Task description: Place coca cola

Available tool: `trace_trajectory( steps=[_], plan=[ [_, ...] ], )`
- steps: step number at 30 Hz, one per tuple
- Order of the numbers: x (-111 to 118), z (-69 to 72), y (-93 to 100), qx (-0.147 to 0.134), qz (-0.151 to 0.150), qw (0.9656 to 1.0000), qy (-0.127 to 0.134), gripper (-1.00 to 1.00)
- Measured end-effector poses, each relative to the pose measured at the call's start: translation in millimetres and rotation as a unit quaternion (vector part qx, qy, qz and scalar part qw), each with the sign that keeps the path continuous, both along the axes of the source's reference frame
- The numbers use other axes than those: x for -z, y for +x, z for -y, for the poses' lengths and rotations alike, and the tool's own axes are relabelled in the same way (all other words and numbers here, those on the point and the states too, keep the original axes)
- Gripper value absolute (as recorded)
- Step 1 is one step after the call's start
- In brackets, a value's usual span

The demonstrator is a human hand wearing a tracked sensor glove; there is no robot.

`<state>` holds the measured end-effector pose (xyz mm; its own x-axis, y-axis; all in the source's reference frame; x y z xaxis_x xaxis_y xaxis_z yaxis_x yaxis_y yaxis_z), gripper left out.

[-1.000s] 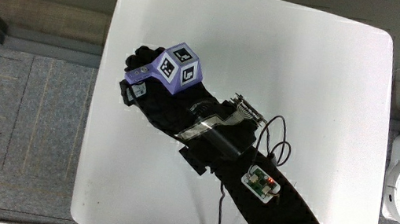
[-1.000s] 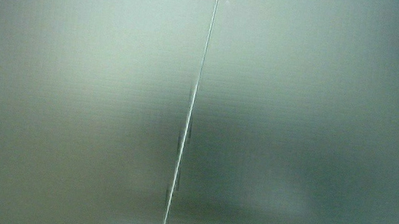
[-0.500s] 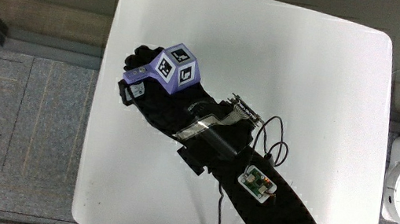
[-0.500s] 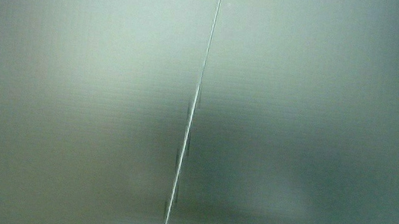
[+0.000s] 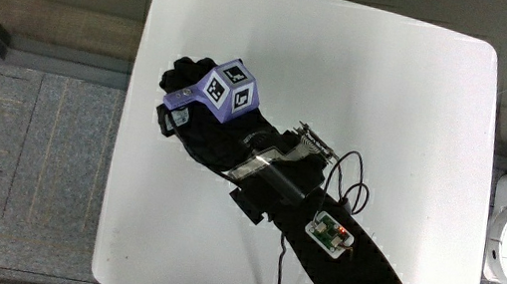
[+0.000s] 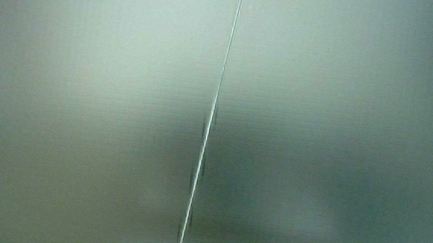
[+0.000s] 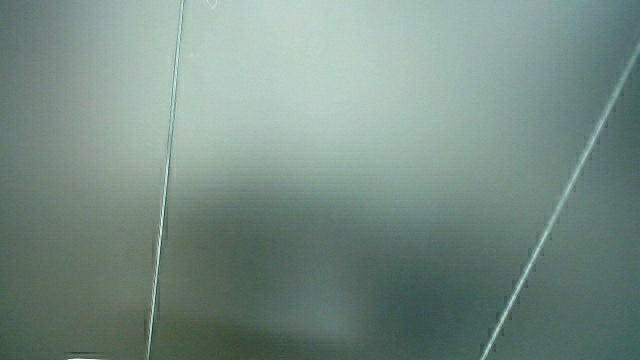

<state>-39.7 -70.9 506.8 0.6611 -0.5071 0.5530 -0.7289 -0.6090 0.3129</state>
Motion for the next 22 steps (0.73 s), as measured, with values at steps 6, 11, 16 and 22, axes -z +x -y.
trace_trajectory(
  steps=[6, 11, 16, 22],
  plan=[
    [-3, -5.2, 1.3, 0.004, -0.015, 0.9998, 0.009, -0.82],
    [-4, -5.9, 2.7, -0.001, -0.012, 0.9998, 0.013, -0.95],
    [0, -5.7, 4.3, -0.001, -0.012, 0.9997, 0.021, -1.00],
    [-5, -9.4, 10.2, -0.006, 0.003, 0.9991, 0.042, -1.00]
  ],
)
